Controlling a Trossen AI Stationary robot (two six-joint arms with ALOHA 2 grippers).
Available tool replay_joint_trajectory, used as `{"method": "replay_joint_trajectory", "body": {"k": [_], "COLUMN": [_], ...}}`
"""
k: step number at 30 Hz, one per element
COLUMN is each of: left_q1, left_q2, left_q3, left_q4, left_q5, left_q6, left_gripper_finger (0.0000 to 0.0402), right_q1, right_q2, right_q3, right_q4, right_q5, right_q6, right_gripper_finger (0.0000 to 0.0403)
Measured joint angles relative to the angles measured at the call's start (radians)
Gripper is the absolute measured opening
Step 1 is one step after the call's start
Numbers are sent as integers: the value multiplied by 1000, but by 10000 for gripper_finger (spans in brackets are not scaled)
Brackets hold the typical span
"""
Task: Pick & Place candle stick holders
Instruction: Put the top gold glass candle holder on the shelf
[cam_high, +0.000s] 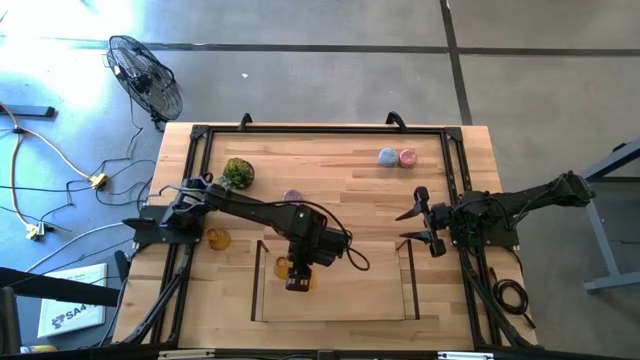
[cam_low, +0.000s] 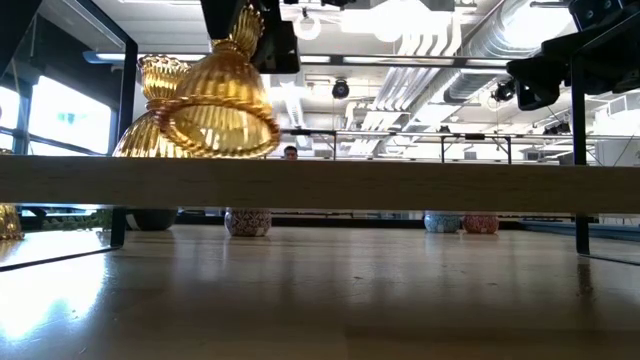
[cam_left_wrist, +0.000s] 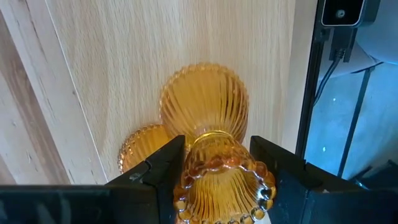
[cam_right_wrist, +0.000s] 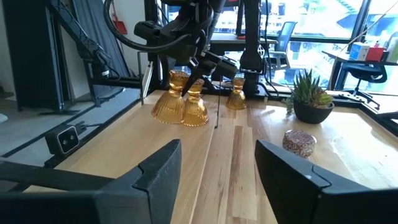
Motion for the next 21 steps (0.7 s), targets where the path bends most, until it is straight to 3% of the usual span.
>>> {"method": "replay_joint_trajectory", "body": {"k": [21], "left_q1": [-8], "left_q2": [10], "left_q3": [-18], "left_q4": [67], "left_q5": [1], "left_q6": [-29], "left_gripper_finger": [172], "right_q1": [0], "right_q2": [0], "right_q3": [0], "right_q4": [-7], "right_q5": [-6], "right_q6": [18], "right_gripper_finger": [200]}}
